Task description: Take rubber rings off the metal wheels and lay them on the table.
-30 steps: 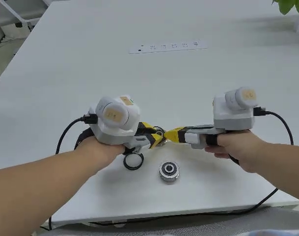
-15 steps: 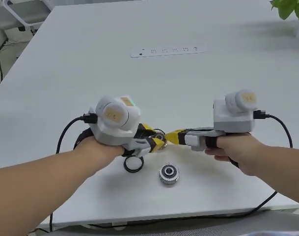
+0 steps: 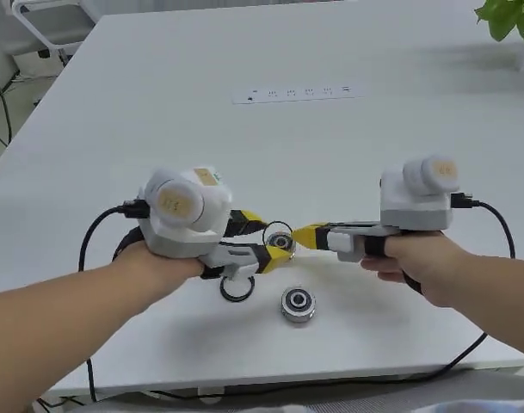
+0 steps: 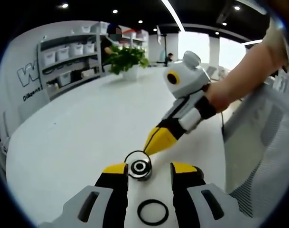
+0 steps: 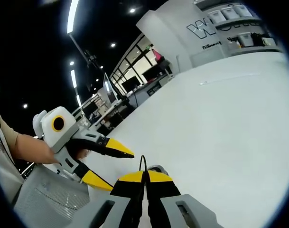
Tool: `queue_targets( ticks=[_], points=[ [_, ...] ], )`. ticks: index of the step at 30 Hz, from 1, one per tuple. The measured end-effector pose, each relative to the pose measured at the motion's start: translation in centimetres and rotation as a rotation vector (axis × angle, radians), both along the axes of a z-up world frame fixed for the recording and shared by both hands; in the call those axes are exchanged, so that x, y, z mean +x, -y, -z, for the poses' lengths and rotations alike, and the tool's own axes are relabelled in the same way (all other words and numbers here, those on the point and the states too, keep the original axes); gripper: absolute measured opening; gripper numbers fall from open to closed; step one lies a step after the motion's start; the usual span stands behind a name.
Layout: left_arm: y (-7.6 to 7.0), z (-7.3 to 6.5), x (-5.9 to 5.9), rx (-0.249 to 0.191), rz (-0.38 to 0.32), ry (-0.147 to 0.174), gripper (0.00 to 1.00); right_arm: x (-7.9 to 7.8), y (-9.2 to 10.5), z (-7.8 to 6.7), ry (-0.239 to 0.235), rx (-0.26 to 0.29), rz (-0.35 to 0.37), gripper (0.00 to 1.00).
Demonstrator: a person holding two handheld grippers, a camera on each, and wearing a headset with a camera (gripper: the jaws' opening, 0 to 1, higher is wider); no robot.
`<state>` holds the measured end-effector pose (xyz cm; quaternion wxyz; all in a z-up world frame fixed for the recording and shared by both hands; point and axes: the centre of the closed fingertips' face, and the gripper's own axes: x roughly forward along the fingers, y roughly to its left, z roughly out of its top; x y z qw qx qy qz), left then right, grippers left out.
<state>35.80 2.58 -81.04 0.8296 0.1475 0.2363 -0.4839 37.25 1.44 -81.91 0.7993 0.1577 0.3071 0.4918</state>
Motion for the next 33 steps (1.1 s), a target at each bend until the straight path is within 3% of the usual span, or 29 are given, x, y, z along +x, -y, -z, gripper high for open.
queue_targets(
  ticks=[10, 16, 20, 33],
  points=[
    [-1.9, -1.5, -1.5, -0.033, -0.003, 0.012, 0.48, -0.4, -0.4, -1.3, -0.004, 0.040, 0.005, 0.00],
    [-3.4, -2.1, -2.4, -0.032, -0.016, 0.018, 0.52, -0.9, -0.9, -1.7, -0.001, 0.044, -0.008, 0.00],
    [-4.4, -2.6, -2.7, -0.055, -0.032, 0.022, 0.56, -1.0, -1.0, -1.9, -0.001, 0.047, -0.005, 0.00],
    [-6.8, -2.3, -4.1, -0.037, -0.075, 0.029, 0.65, -2.3, -2.5, -2.1, -0.015, 0.048, -0.041, 0.00]
  ],
)
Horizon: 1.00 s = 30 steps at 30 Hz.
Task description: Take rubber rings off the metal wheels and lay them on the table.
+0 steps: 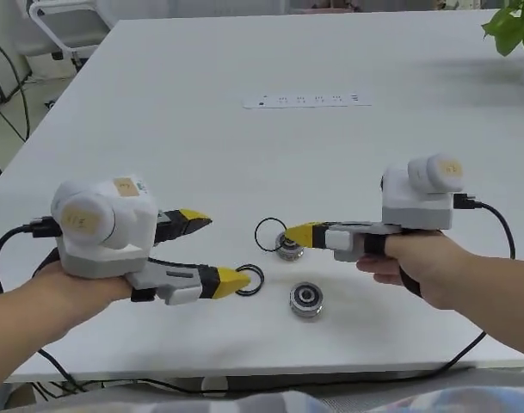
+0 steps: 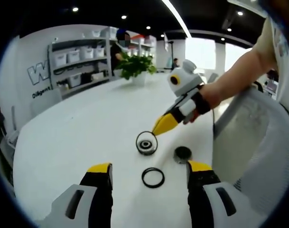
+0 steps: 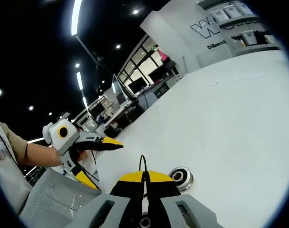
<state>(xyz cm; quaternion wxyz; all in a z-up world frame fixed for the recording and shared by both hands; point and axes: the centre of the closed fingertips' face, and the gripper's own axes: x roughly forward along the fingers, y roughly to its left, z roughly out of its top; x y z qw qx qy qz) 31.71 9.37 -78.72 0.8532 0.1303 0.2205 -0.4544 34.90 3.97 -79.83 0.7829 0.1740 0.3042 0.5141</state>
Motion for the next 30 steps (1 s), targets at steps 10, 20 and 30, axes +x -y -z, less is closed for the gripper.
queue_targets(
  ticks=[10, 20, 30],
  points=[
    [-1.2, -0.1, -0.3, 0.000, -0.027, 0.008, 0.69, -1.4, -1.6, 1.0, -0.033, -0.022, -0.052, 0.00],
    [-2.3, 0.2, -0.9, 0.006, -0.049, 0.004, 0.69, -2.4, -2.5, 3.0, -0.064, -0.063, -0.098, 0.00],
    [-3.1, 0.7, -1.5, 0.023, -0.055, -0.001, 0.69, -2.8, -2.7, 4.2, -0.090, -0.094, -0.114, 0.00]
  ],
)
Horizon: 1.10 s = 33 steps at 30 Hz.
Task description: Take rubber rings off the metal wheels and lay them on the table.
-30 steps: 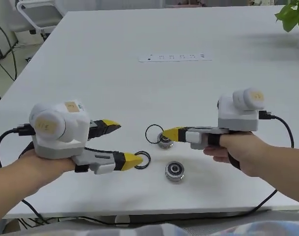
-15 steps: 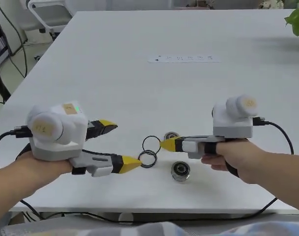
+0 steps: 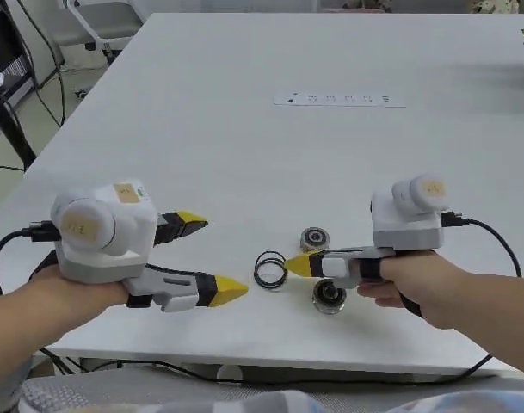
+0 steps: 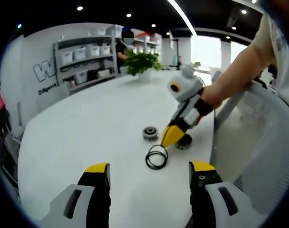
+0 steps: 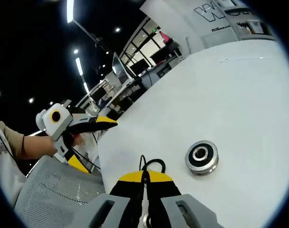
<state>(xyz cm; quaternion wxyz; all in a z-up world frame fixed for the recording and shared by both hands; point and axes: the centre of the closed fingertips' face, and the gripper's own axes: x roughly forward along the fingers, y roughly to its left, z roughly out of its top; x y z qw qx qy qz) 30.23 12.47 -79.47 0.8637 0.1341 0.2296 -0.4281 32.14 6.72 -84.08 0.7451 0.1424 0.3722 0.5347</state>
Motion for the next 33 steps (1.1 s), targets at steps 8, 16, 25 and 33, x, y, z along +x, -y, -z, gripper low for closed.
queue_targets(
  ticks=[8, 16, 25, 33],
  points=[
    [-0.5, 0.2, -0.1, 0.004, -0.010, -0.007, 0.68, -0.3, -0.2, 0.3, 0.003, -0.025, 0.004, 0.00],
    [-0.7, 0.2, 0.0, 0.006, -0.013, -0.010, 0.68, 0.1, -0.1, 0.6, 0.008, -0.045, 0.017, 0.00],
    [-0.7, 0.3, 0.0, 0.013, -0.010, -0.016, 0.67, 0.8, 0.3, 1.1, 0.015, -0.060, 0.030, 0.01],
    [-0.4, 0.3, -0.1, 0.014, -0.007, -0.018, 0.67, 1.0, 0.6, 0.9, 0.033, -0.067, 0.028, 0.07]
  ],
)
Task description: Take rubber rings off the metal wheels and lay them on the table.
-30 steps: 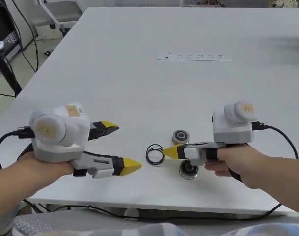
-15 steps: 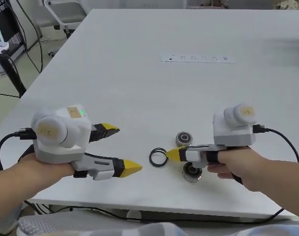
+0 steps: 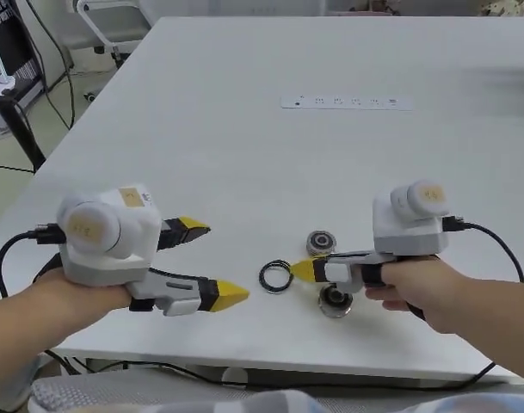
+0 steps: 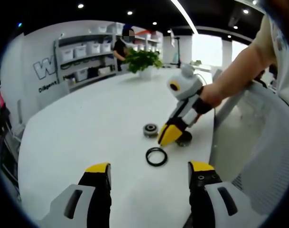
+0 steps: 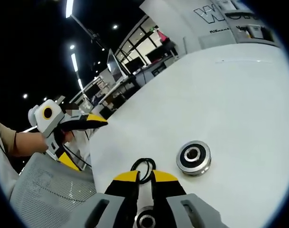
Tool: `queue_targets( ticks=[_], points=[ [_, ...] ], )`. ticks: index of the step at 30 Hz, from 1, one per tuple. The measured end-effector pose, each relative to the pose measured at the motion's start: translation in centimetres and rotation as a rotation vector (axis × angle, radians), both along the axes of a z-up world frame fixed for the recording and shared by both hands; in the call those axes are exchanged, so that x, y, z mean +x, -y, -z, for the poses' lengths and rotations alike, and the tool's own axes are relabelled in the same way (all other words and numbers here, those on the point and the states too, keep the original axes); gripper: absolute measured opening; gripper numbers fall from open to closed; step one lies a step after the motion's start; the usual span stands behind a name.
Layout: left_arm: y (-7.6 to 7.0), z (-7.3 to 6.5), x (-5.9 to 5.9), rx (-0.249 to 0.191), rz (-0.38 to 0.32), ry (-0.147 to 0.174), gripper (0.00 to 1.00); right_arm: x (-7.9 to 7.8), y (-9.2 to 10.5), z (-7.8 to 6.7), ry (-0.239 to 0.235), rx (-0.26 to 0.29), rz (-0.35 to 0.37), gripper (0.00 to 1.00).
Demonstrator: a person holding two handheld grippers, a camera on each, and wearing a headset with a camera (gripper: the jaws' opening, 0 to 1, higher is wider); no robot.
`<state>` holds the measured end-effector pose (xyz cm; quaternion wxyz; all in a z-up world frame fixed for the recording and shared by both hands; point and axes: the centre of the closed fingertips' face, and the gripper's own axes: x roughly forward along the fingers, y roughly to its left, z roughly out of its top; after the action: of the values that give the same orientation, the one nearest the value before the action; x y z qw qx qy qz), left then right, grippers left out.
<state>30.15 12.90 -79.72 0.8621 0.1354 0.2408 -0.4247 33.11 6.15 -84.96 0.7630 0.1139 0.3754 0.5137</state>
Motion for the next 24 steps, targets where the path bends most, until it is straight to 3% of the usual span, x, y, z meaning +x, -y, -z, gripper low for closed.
queue_targets(
  ticks=[10, 14, 19, 24],
  points=[
    [0.7, -0.9, 0.2, -0.013, 0.005, 0.012, 0.67, -0.3, 0.4, -2.2, 0.057, 0.021, -0.004, 0.16],
    [1.2, -1.4, 0.3, -0.022, 0.012, 0.013, 0.68, -0.2, 0.8, -2.8, 0.098, 0.016, -0.020, 0.20],
    [1.8, -2.2, 0.3, -0.033, 0.025, 0.019, 0.69, -1.2, 1.2, -4.3, 0.168, -0.001, -0.063, 0.24],
    [2.0, -2.8, 0.3, -0.045, 0.033, 0.025, 0.70, -1.6, 2.1, -5.7, 0.217, -0.004, -0.062, 0.29]
  ],
)
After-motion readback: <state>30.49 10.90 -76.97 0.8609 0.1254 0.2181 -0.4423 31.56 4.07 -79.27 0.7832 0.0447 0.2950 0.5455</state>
